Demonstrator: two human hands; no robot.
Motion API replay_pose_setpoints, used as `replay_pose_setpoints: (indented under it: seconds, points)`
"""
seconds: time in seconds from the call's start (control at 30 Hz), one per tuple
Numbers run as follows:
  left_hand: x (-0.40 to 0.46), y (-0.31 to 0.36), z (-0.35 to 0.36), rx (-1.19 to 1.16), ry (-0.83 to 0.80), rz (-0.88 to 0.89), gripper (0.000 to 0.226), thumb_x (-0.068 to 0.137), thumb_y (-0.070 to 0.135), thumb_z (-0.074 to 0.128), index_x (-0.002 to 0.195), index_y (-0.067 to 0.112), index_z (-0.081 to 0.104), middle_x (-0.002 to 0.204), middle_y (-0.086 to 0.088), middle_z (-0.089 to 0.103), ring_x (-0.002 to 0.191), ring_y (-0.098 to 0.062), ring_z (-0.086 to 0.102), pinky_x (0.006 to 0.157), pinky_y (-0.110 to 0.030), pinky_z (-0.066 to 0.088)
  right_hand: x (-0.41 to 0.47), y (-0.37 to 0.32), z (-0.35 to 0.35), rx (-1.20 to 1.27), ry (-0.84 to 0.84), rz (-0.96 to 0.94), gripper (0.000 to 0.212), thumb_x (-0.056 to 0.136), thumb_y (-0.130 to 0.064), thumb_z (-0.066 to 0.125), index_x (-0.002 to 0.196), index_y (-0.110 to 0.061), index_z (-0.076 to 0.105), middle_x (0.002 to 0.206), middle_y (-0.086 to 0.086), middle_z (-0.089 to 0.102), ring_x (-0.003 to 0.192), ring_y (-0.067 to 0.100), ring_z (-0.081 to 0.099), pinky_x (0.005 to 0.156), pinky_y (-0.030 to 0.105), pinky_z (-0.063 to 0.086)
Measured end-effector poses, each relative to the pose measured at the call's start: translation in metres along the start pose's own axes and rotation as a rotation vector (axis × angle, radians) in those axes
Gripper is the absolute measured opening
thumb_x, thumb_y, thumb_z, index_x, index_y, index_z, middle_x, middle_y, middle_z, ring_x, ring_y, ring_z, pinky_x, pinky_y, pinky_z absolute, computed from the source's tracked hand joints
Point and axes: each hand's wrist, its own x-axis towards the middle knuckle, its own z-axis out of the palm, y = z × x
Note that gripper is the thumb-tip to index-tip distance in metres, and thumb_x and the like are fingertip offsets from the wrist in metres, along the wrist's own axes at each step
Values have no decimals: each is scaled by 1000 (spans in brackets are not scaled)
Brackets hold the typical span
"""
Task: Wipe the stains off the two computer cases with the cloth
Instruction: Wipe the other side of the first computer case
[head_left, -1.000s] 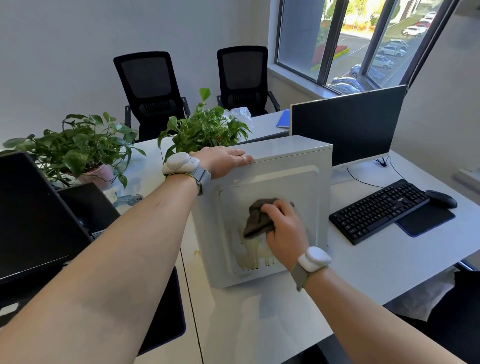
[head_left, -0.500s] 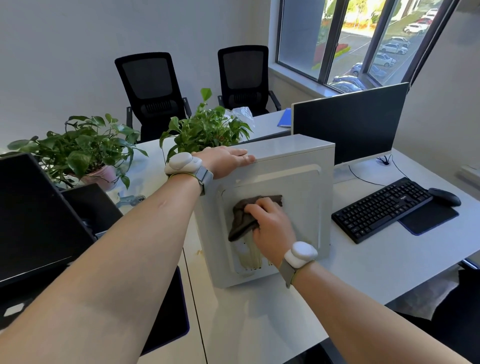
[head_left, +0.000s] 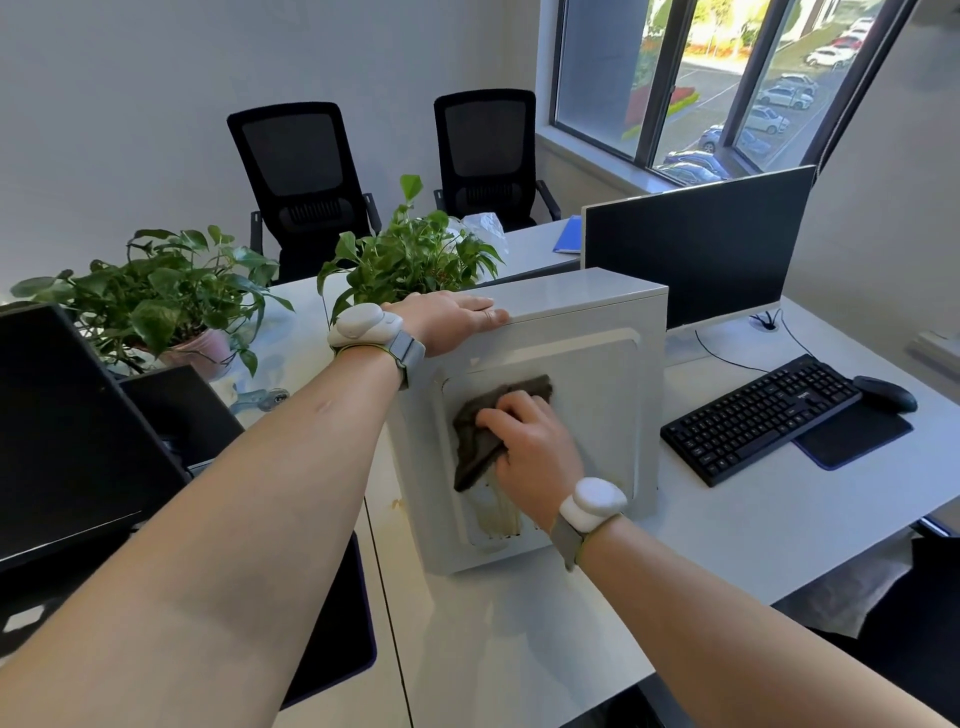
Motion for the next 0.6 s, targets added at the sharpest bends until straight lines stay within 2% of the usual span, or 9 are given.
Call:
replay_pose_setpoints:
  seconds: [0.13, 0.23, 0.33, 0.43, 0.5, 0.6]
  points:
    - [-1, 0, 0, 11, 3, -8, 91, 66, 104, 21, 146, 64, 36, 162, 23, 33, 153, -28, 25, 122, -58, 18, -17, 17, 17, -49, -197, -70, 41, 70, 10, 69, 105, -10, 74, 97, 9, 61, 76, 28, 51, 58, 40, 51]
    - [1, 0, 0, 12, 0, -2, 93, 66, 104, 20, 147, 62, 36, 163, 21, 32, 153, -28, 25, 122, -58, 18, -41, 26, 20, -89, -372, -8, 42, 66, 9, 73, 102, -13, 76, 93, 7, 59, 74, 31, 56, 57, 44, 56]
    - [4, -1, 1, 11, 2, 2, 96, 63, 105, 19, 147, 62, 37, 163, 20, 32, 153, -28, 25, 122, -59, 18, -35, 14, 13, -16, -241, 46, 37, 71, 10, 64, 100, -11, 74, 94, 8, 60, 76, 32, 56, 58, 41, 54]
    - [6, -4, 1, -4, 1, 0, 96, 61, 107, 20, 145, 64, 37, 162, 21, 34, 153, -27, 27, 122, -58, 20, -7, -9, 8, 36, -57, -22, 32, 75, 9, 63, 100, -9, 72, 98, 9, 61, 80, 30, 53, 61, 34, 48]
    - [7, -4, 0, -7, -3, 0, 96, 61, 107, 21, 145, 64, 37, 162, 21, 34, 153, -27, 28, 122, -58, 20, 2, -12, 16, 10, -93, -64, 35, 72, 10, 69, 102, -8, 72, 100, 10, 61, 80, 31, 53, 61, 36, 50]
    - [7, -4, 0, -3, -1, -8, 97, 60, 107, 20, 145, 65, 36, 162, 22, 34, 153, -27, 27, 122, -58, 19, -17, 5, 35, -44, -283, -142, 37, 67, 2, 78, 101, -11, 74, 99, 10, 61, 79, 32, 54, 62, 40, 54]
